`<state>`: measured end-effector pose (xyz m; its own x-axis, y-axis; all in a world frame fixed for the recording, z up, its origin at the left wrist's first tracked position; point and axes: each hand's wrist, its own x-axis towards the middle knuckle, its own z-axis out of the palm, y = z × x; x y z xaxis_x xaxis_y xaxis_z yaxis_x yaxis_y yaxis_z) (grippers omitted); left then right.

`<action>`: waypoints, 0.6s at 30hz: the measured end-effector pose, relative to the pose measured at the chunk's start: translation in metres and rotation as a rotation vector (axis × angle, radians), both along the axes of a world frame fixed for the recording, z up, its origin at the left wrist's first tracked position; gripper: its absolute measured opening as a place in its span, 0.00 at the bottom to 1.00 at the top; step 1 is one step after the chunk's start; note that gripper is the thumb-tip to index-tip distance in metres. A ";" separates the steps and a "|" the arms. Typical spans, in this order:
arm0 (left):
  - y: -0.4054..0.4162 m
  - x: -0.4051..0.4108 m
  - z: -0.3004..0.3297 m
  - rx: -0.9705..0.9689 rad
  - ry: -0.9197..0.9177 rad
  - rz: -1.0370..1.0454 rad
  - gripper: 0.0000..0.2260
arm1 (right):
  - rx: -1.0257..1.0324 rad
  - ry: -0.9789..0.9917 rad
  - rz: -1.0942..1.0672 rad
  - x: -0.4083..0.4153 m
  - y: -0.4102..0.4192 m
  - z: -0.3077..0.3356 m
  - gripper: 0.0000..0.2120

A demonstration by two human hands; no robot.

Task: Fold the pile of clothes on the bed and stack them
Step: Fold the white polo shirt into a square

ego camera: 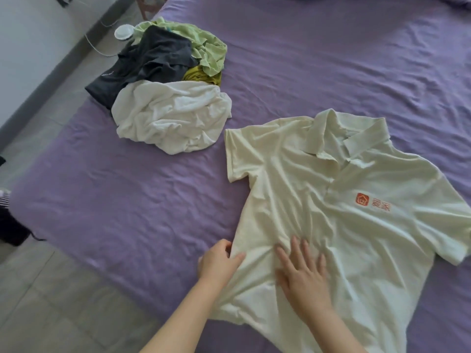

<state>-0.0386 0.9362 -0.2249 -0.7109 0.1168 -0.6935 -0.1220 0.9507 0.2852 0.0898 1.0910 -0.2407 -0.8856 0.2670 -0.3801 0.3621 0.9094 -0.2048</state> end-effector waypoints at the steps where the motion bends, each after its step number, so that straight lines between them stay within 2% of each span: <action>1: -0.007 0.007 0.004 -0.030 -0.032 -0.027 0.11 | -0.034 -0.061 -0.087 0.009 -0.001 0.005 0.27; 2: -0.014 0.014 0.007 -0.022 -0.070 -0.037 0.12 | -0.053 -0.087 -0.114 0.018 -0.003 0.008 0.29; 5: -0.033 0.036 0.015 0.196 -0.168 0.053 0.09 | -0.060 -0.090 0.088 0.054 -0.012 0.013 0.31; 8: -0.042 0.049 0.026 0.282 -0.065 0.185 0.03 | -0.016 -0.085 0.127 0.087 -0.011 0.018 0.32; 10: -0.045 0.054 0.032 0.257 0.039 0.207 0.05 | -0.047 -0.121 0.113 0.111 -0.007 0.015 0.31; 12: -0.049 0.059 0.038 0.205 0.061 0.188 0.11 | -0.100 -0.158 0.090 0.137 -0.006 0.008 0.32; 15: -0.060 0.066 0.044 0.133 -0.083 0.157 0.19 | -0.093 -0.184 0.109 0.160 -0.013 0.009 0.34; 18: -0.075 0.079 0.044 0.254 -0.265 0.212 0.14 | -0.044 -0.173 0.065 0.167 -0.019 0.014 0.30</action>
<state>0.0401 0.8608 -0.1807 -0.5389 0.1782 -0.8233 -0.4078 0.8001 0.4400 0.2568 1.0722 -0.2263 -0.8207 0.1913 -0.5384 0.3361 0.9236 -0.1842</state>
